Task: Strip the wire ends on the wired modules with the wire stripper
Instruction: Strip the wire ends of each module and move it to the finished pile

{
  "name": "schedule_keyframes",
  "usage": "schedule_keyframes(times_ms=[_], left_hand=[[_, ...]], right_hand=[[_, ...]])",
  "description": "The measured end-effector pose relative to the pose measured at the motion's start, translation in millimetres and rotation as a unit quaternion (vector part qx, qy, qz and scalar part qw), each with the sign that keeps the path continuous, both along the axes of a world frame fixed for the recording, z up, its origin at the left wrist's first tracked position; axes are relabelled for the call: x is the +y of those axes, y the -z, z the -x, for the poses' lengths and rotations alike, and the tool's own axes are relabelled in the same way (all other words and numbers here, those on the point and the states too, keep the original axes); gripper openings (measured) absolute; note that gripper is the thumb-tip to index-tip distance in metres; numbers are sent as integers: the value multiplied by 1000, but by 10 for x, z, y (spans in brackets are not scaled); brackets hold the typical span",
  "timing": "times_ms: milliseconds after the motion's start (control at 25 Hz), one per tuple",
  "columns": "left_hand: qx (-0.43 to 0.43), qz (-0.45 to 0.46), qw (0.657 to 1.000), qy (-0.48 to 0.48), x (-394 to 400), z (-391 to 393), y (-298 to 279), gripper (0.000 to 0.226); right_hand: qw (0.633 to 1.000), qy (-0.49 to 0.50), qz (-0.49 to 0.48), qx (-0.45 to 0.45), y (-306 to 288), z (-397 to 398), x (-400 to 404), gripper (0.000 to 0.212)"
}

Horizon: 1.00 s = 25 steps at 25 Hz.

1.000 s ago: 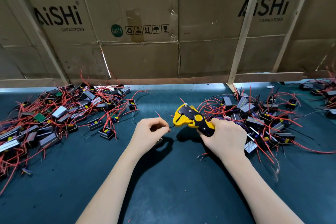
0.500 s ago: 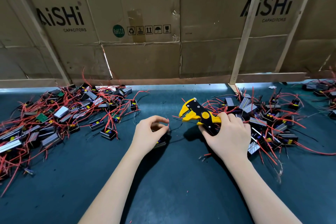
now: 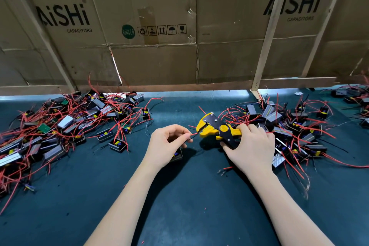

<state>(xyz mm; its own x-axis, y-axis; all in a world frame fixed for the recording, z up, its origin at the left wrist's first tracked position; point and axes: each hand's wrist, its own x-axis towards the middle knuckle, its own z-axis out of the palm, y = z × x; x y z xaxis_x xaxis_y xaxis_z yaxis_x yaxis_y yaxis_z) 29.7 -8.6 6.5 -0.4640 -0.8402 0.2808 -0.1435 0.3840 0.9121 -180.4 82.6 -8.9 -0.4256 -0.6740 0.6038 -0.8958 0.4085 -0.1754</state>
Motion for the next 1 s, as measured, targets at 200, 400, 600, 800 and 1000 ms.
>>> schedule_keyframes(times_ms=[200, 400, 600, 800, 1000], left_hand=[[3, -8, 1000, -23, 29, 7, 4, 11], [-7, -14, 1000, -12, 31, 15, -2, 9], [-9, -13, 1000, -8, 30, 11, 3, 8], [-5, -15, 1000, -10, 23, 2, 6, 8], [-4, -19, 1000, -8, 17, -6, 3, 7]], right_hand=[[999, -33, 12, -10, -19, -25, 16, 49], [999, -28, 35, -17, -35, -34, 15, 47], [999, -31, 24, -22, -43, -34, 10, 45], [999, -30, 32, -27, -84, -63, 33, 40], [999, -12, -2, -44, -98, -62, 21, 41]])
